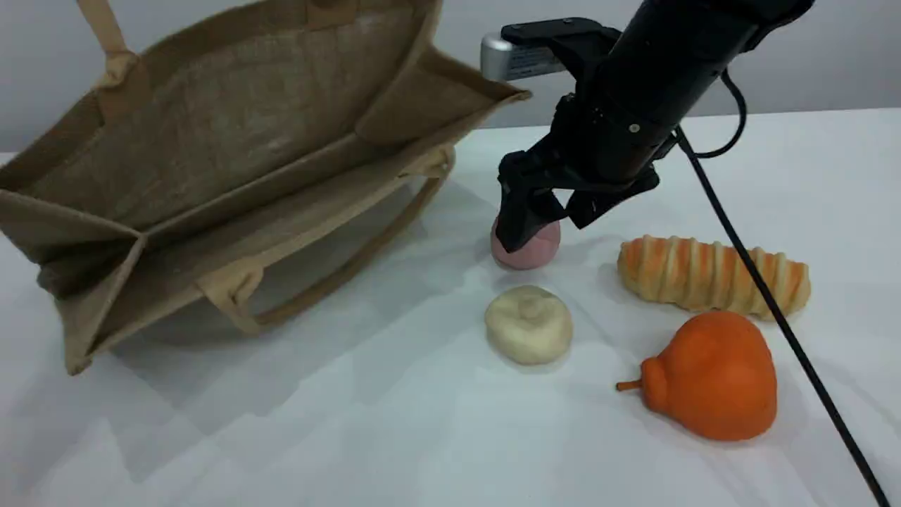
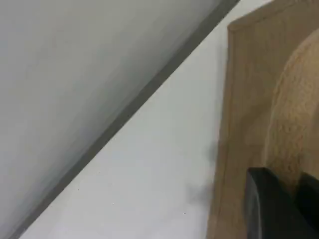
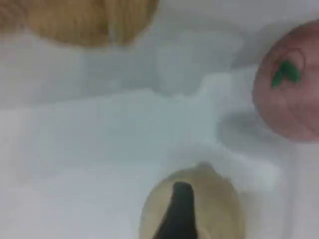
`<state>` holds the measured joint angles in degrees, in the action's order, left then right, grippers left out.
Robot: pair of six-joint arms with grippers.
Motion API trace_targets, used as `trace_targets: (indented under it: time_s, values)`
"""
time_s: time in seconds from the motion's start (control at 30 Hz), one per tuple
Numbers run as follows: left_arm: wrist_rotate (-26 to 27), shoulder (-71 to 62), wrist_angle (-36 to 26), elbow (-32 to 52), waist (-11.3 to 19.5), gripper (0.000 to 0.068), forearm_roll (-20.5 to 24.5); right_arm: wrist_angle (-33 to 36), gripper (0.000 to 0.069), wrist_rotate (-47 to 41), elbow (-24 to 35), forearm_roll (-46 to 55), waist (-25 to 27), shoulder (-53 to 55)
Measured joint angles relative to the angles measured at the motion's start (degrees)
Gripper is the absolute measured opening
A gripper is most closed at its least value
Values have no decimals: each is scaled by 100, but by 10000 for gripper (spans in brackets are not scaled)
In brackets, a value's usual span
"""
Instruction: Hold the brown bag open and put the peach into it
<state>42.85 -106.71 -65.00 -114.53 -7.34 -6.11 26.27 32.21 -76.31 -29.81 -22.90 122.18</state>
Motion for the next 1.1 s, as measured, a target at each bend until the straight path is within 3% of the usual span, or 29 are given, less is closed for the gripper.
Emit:
trace_targets:
  time_s: [0.37, 0.73, 0.9, 1.1]
  values:
    - [12, 0, 5, 0, -17, 90, -167, -439, 587, 343, -798, -5, 0, 764]
    - [12, 0, -32, 0, -21, 90, -183, -1310, 556, 595, -814, 356, 4, 1120]
    - [12, 0, -44, 0, -21, 90, -194, -1644, 437, 595, -814, 460, 4, 1193]
    - [12, 0, -67, 0, -21, 90, -206, -1749, 169, 590, -814, 460, 4, 1193]
